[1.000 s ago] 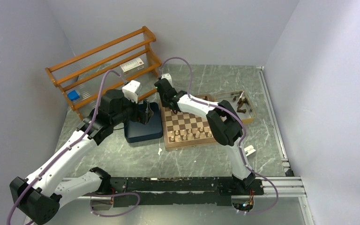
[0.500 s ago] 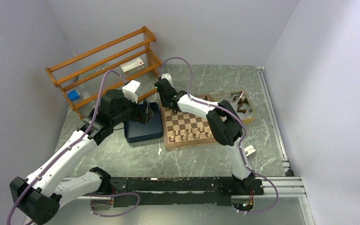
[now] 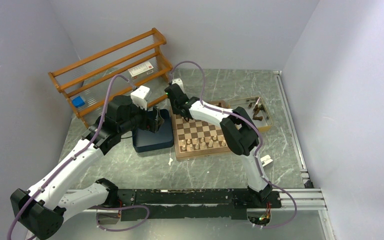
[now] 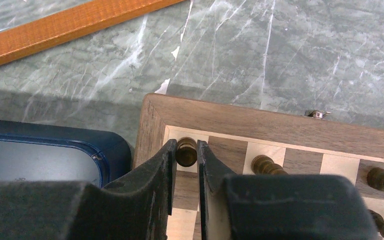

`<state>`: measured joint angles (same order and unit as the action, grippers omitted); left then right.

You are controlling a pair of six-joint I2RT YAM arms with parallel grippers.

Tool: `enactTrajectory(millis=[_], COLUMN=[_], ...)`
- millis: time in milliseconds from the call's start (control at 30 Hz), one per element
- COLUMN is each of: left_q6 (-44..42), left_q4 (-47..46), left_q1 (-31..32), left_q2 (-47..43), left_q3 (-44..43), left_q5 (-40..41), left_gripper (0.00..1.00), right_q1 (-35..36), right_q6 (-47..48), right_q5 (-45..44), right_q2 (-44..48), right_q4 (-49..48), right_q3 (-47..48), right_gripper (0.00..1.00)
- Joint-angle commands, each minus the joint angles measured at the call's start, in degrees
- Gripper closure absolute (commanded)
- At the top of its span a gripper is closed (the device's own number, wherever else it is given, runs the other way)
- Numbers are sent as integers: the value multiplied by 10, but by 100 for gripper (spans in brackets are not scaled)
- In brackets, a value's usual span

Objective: Set up the chess pieces on the board
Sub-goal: Place the chess piece on the chessboard.

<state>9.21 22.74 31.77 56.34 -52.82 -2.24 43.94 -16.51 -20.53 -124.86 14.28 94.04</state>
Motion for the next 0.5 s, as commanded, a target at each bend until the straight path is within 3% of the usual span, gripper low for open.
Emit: enactTrajectory(millis=[0,467], left_q6=[-4,-6], left_q4=[-11,-10], left_q1=[-1,-1], left_q2=[-5,-5], left_q3=[4,4], left_q5=[-14,-15], left_gripper=[6,6], right_q1=[4,4], right_q6=[-6,-5], right_q5=[3,7], right_q2=[1,2], right_q4=[29,23], right_q3=[-6,-1], right_gripper=[77,71])
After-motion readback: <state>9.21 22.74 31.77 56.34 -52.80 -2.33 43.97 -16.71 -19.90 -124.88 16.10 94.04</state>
